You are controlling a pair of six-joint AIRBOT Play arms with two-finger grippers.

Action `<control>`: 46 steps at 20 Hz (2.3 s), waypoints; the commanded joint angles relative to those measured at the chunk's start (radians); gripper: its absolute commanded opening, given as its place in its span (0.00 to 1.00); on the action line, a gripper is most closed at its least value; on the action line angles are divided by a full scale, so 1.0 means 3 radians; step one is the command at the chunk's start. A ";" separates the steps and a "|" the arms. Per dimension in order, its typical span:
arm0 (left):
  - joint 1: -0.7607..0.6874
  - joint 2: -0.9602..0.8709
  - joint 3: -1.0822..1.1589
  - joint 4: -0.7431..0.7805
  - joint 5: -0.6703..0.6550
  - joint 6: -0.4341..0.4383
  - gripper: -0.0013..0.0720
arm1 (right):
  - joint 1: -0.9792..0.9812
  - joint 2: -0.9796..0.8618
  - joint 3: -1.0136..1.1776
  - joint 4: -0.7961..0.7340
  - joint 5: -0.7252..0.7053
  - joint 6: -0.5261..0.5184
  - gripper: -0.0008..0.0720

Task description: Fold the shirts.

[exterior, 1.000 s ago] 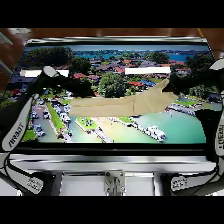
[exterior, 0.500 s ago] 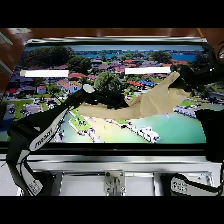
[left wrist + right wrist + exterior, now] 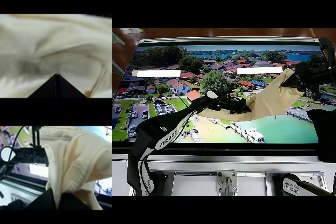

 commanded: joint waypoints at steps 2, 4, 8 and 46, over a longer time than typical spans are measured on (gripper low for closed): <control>0.0426 0.0123 0.0095 0.0216 -0.0572 0.0159 0.07 | 0.0426 -0.0050 0.0001 -0.0196 -0.0303 0.0071 0.10; 0.0830 0.0388 0.0095 0.0828 -0.0889 0.0074 0.07 | 0.0725 -0.0141 0.0001 -0.0211 -0.0665 0.0090 0.10; 0.1809 0.1198 0.0095 0.1784 -0.1082 -0.0178 0.07 | 0.1387 -0.0491 0.0001 -0.0209 -0.1261 0.0095 0.10; 0.2918 0.2742 0.0081 0.1795 -0.1645 -0.0080 0.08 | 0.1419 -0.2073 -0.0431 -0.0010 -0.1447 0.0167 0.97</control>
